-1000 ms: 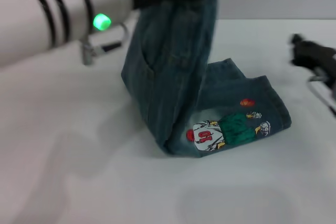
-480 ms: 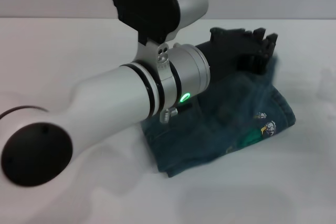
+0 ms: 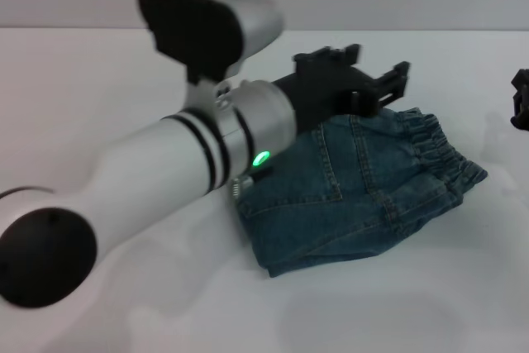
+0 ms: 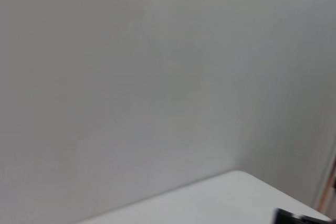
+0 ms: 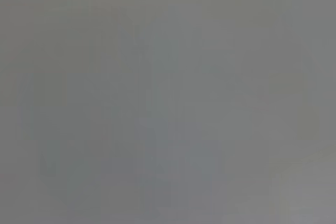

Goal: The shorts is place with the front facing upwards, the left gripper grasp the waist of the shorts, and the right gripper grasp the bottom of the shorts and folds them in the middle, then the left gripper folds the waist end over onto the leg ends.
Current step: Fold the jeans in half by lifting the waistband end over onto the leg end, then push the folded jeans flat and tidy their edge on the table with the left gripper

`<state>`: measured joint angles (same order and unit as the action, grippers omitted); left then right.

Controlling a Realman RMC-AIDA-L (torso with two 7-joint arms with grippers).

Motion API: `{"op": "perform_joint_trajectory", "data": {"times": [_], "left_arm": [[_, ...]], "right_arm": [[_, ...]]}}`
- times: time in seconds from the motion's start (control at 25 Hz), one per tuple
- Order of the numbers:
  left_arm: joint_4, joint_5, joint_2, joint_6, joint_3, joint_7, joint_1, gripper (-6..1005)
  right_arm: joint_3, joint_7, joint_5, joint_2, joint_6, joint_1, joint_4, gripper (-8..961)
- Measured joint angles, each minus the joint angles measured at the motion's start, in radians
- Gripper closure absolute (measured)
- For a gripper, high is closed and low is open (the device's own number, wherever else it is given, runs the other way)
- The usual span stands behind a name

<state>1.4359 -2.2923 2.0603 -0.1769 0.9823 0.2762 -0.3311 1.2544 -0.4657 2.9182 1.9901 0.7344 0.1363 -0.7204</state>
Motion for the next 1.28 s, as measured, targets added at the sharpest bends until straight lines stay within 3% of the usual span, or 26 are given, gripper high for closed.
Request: {"op": "perform_joint_trajectory", "data": {"times": [0.24,0.36,0.48,0.6,0.64,0.72,0.88,1.04,1.12,1.16,1.28], "left_arm": [[0.008,-0.005,-0.002,0.140,-0.002,0.126,0.123,322],[0.009,-0.006,-0.006,0.175,-0.012,0.156,0.205,147],[0.006,-0.010,-0.007,0.209,-0.030,0.164,0.239,148],[-0.019,-0.038,-0.008,0.291,-0.078,0.185,0.282,150],[-0.069,-0.102,-0.008,0.404,-0.139,0.191,0.320,150],[-0.069,-0.102,-0.008,0.404,-0.139,0.191,0.320,151],[-0.187,-0.131,-0.010,0.576,-0.228,0.127,0.345,155],[-0.187,-0.131,-0.010,0.576,-0.228,0.127,0.345,166],[-0.211,-0.131,-0.011,0.581,-0.262,0.107,0.346,171],[-0.274,-0.132,-0.010,0.606,-0.334,0.061,0.350,174],[-0.291,-0.132,-0.010,0.613,-0.350,0.036,0.350,182]], "right_arm": [[-0.003,0.190,0.000,0.036,0.189,-0.058,0.018,952],[0.010,0.275,-0.001,0.067,0.294,-0.110,0.032,951],[0.020,0.330,-0.005,0.088,0.401,-0.141,0.087,950],[0.013,0.331,-0.007,0.091,0.453,-0.141,0.145,948],[0.011,0.328,-0.008,0.092,0.456,-0.142,0.159,948],[0.007,0.327,-0.008,0.092,0.458,-0.147,0.169,947],[0.004,0.327,-0.008,0.092,0.459,-0.159,0.179,946],[0.003,0.326,-0.008,0.091,0.455,-0.147,0.197,944],[0.003,0.324,-0.008,0.090,0.451,-0.134,0.210,943],[0.003,0.320,-0.008,0.089,0.450,-0.125,0.220,943],[0.003,0.304,-0.008,0.087,0.450,-0.107,0.241,941]]}}
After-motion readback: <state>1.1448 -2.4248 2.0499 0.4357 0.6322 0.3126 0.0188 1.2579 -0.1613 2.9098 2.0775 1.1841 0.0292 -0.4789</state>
